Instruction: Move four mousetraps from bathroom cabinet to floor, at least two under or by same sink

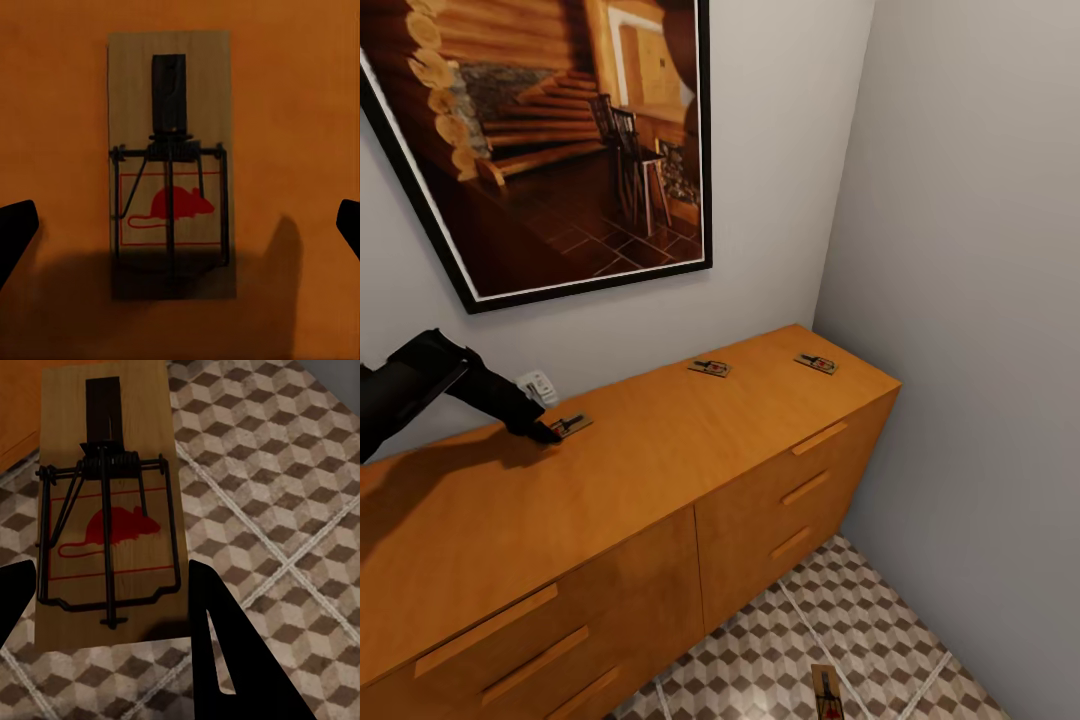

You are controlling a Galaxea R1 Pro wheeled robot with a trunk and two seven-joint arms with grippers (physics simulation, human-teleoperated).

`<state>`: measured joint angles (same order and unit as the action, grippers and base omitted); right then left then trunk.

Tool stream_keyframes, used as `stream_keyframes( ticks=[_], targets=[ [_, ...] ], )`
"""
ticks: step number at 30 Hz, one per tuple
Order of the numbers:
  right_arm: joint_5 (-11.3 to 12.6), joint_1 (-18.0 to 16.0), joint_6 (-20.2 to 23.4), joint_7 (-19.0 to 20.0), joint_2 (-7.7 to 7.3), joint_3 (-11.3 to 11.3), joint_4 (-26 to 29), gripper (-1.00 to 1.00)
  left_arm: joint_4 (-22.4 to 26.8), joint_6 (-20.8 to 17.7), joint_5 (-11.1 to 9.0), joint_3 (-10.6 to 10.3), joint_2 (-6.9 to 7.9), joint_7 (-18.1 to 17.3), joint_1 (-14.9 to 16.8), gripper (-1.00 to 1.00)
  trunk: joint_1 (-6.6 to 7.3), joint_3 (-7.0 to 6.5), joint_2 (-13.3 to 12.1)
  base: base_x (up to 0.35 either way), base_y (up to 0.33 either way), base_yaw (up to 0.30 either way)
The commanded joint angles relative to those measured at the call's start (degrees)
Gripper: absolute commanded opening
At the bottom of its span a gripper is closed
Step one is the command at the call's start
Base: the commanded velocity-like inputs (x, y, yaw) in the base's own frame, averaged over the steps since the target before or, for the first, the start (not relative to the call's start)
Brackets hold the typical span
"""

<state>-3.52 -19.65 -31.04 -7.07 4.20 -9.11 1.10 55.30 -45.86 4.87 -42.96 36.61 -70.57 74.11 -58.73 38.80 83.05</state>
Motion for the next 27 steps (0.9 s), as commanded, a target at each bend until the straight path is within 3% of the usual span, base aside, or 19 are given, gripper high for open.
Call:
stream_keyframes(
  ticks=[1,8,27],
  targets=[
    [-0.3,0.0,-0.2,-0.3,0.02,-0.3,0.0,-1.0,0.1,-0.5,0.3,-0.3,0.04,-0.4,0.1,1.0,0.0,0.05,0.0,0.0,0.0,0.0],
    [-0.3,0.0,-0.2,-0.3,0.02,-0.3,0.0,-1.0,0.0,-0.5,0.4,-2.0,0.04,-0.3,0.1,1.0,0.0,0.05,0.0,0.0,0.0,0.0],
    [-0.3,0.0,-0.2,-0.3,0.02,-0.3,0.0,-1.0,-0.2,-0.5,0.4,-2.4,0.05,-0.3,0.1,1.0,0.0,0.05,0.0,0.0,0.0,0.0]
  ],
)
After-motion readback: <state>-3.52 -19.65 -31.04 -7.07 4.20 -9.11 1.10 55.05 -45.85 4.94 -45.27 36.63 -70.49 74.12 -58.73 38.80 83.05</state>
